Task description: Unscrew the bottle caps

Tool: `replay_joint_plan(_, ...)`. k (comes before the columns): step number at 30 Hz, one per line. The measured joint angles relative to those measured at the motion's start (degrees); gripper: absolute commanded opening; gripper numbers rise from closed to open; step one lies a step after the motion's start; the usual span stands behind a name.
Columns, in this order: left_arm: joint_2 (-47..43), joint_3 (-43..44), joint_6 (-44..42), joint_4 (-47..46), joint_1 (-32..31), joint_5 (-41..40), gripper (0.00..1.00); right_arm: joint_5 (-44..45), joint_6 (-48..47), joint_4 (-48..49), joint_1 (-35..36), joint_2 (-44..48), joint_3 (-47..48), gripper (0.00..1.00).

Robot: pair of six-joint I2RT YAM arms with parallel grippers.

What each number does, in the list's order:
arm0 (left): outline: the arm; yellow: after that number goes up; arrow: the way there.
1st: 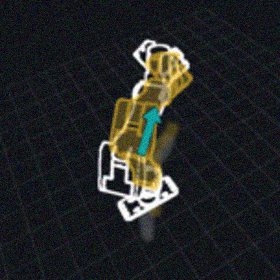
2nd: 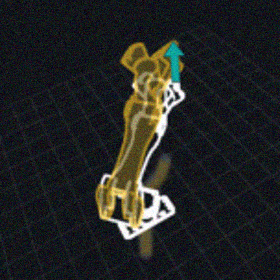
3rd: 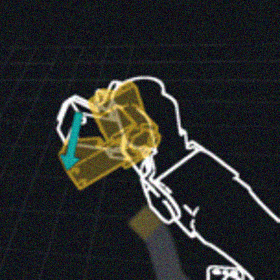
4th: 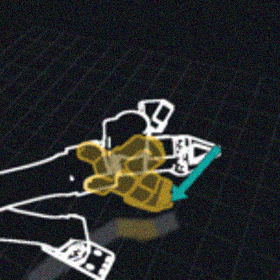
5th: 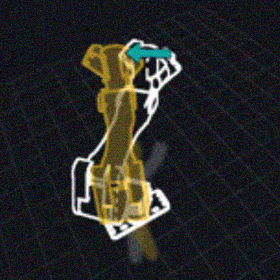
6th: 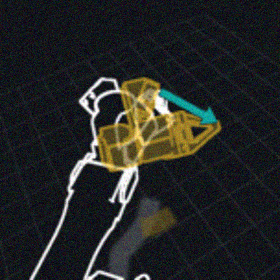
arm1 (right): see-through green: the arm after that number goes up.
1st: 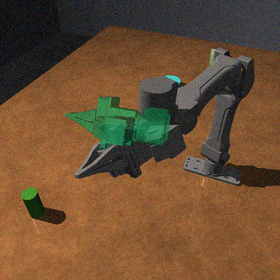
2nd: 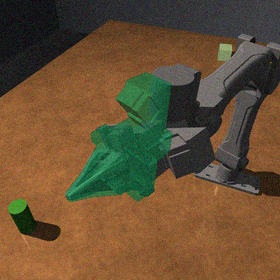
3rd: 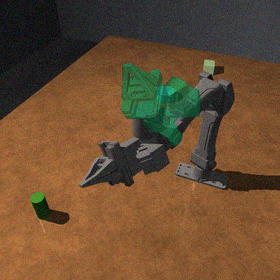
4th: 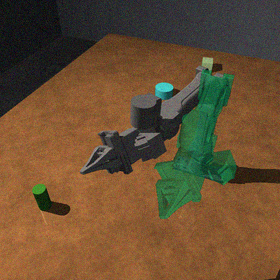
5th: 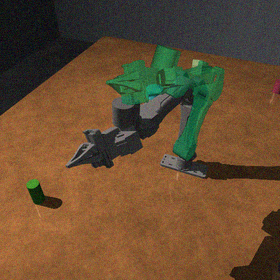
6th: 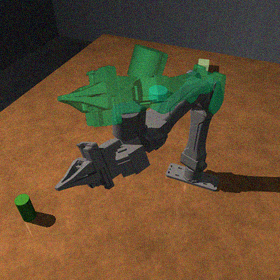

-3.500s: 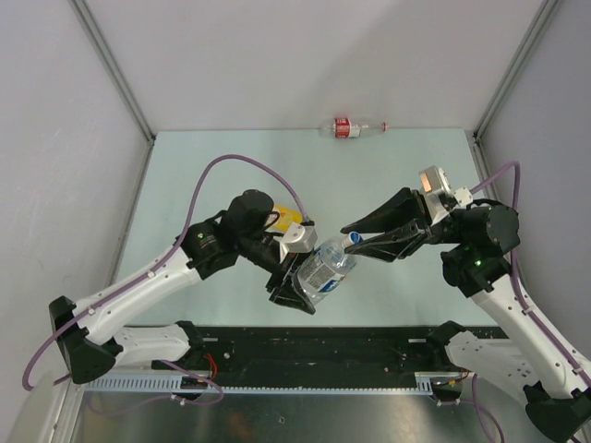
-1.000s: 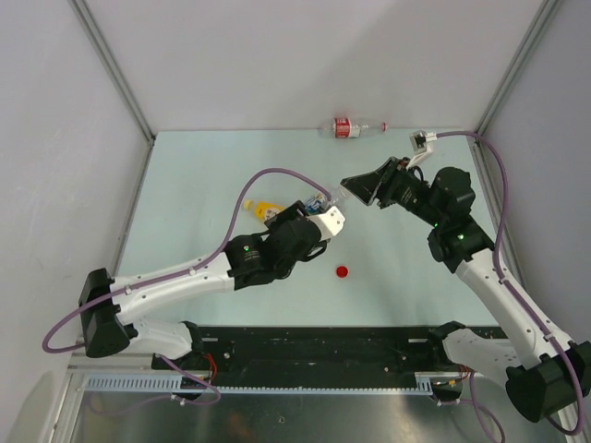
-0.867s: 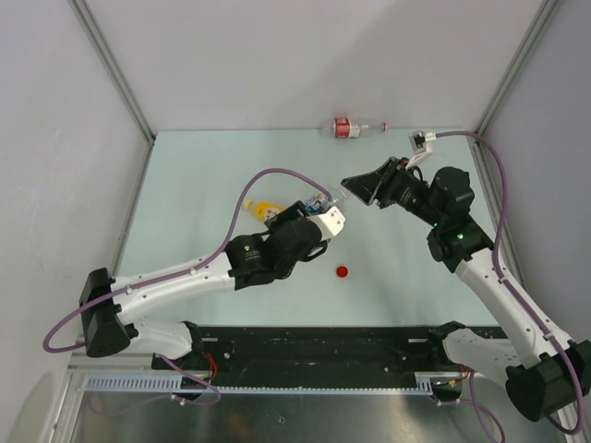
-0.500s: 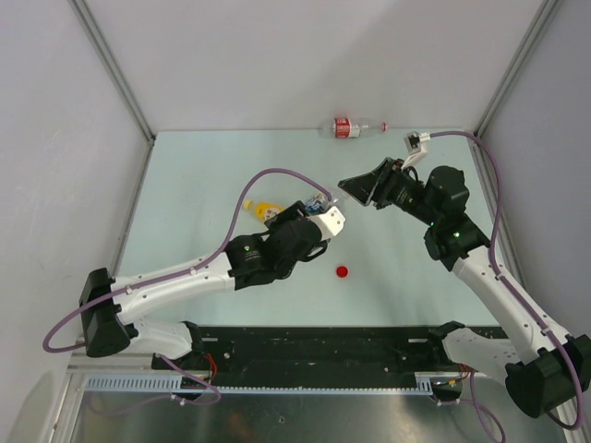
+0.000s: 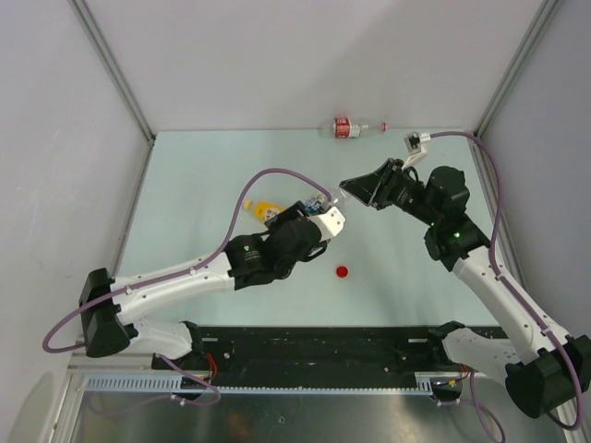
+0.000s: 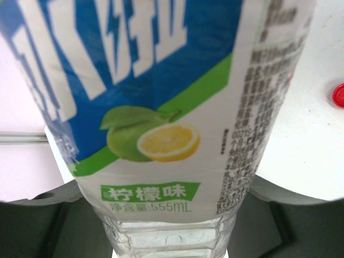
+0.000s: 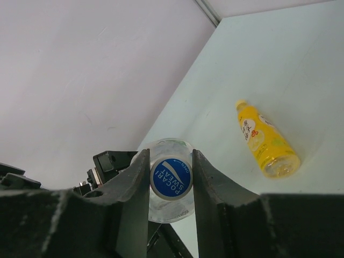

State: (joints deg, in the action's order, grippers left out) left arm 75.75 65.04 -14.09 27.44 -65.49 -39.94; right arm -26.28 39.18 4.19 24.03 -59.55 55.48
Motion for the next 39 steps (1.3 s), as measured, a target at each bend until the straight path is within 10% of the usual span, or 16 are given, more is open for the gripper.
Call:
replay_joint_plan(13, -5.4, 0.0, 0.6, 1.0, 2.6, 17.0, 0.0, -6.4, -4.6, 4.2, -0.3, 3.6, -0.7, 0.0)
replay_joint_plan(39, -9.0, 0.6, 2.5, 8.3, 14.7, 94.7, 0.0, -36.4, -14.4, 16.9, 2.1, 10.6, -0.7, 0.0)
